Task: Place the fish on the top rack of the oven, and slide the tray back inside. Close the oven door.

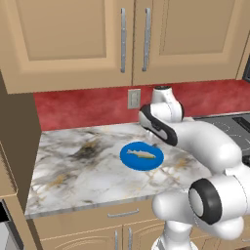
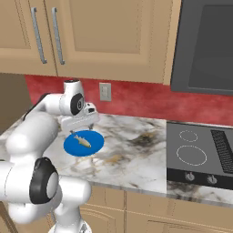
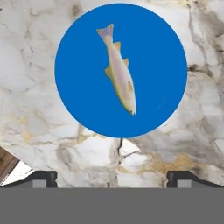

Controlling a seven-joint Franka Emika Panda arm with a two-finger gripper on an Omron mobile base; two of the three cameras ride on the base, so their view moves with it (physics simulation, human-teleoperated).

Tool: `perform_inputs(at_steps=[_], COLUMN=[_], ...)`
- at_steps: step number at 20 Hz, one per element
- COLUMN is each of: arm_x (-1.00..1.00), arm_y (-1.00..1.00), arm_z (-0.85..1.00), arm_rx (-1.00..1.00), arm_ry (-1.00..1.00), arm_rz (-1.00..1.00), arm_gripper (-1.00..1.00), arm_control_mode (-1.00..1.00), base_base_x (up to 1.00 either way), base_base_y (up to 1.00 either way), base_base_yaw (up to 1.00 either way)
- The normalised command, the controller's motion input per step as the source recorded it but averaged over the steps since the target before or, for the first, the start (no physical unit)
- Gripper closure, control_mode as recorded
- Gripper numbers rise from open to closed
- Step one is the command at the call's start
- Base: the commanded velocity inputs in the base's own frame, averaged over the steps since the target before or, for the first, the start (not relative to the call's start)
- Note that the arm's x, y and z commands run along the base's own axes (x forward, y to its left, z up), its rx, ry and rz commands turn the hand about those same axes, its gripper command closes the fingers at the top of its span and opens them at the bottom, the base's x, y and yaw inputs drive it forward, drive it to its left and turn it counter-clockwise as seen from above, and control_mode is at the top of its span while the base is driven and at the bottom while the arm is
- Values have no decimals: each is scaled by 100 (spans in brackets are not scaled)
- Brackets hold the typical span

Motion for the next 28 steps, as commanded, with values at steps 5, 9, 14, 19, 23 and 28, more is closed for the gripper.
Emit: perform_inputs(at_steps=[5, 9, 14, 19, 23, 28], arm_x=[14, 21, 28, 41, 49, 43], arm_y=[0, 0, 0, 0, 0, 1], arm_z=[-81, -63, -36, -6, -1, -28], arm_rx=[-1, 0, 0, 0, 0, 0], arm_ry=[0, -1, -2, 1, 5, 5], arm_rz=[7, 7, 6, 6, 5, 8], arm_gripper=[-100, -100, -100, -100, -100, -100], arm_control_mode=[-100, -100, -100, -100, -100, -100], base_base_x=[0, 0, 0, 0, 0, 0], base_base_y=[0, 0, 0, 0, 0, 0], base_base_yaw=[0, 0, 0, 0, 0, 0])
